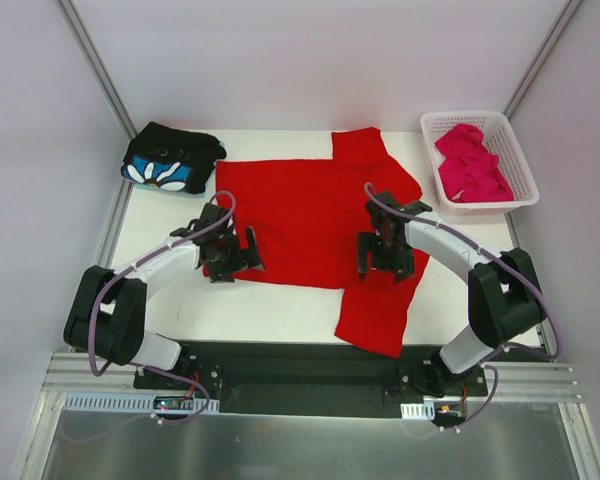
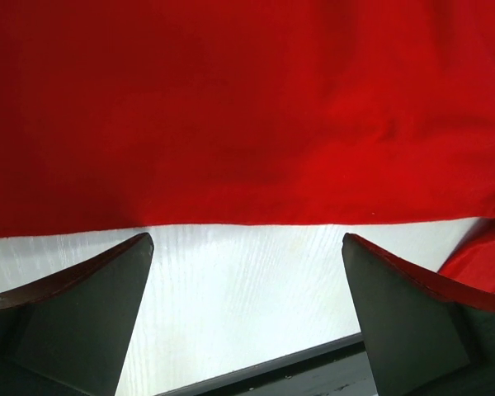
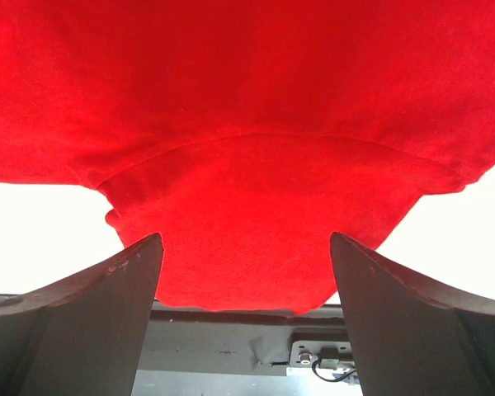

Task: Fold and stack the t-shirts

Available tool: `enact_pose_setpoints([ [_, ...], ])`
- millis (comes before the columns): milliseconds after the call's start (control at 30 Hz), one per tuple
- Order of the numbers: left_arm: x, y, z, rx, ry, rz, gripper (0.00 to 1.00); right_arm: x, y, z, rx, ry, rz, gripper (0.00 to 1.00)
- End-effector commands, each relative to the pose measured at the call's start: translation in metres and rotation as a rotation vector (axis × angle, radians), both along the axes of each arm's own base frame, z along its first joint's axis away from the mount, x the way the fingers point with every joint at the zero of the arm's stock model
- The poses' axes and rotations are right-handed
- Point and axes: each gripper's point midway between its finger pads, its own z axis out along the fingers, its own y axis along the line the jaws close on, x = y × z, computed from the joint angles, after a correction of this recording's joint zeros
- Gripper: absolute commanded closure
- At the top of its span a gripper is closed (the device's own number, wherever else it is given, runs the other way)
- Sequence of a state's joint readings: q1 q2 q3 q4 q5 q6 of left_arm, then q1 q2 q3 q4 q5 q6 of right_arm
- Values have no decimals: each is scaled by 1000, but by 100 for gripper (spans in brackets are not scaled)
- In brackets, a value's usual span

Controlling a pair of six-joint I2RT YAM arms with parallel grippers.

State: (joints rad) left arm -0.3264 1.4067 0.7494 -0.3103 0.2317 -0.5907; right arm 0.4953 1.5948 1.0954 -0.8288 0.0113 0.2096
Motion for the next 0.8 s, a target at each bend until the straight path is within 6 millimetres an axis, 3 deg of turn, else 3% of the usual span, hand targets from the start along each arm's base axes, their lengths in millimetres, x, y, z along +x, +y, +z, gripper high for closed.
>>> enact_pose_setpoints([
  [0, 5, -5, -6, -20, 6, -3, 1, 2, -4, -3, -34, -17, -16, 14],
  [333, -27, 10, -22, 48, 128, -3, 1, -30, -3, -15, -152, 83, 101, 16],
  [433, -37, 5, -22, 40, 163, -30, 1, -38, -1, -21, -163, 99, 118, 16],
  [567, -32, 2, 9, 75, 94, -31, 1, -39, 3, -22, -156, 102, 122, 16],
  [667, -14, 12, 35, 131, -13, -10, 1, -35, 7, -19, -148, 92, 128, 16],
  [767, 2, 18, 47, 148, -67, 10, 1, -32, 8, -16, -148, 87, 135, 16],
])
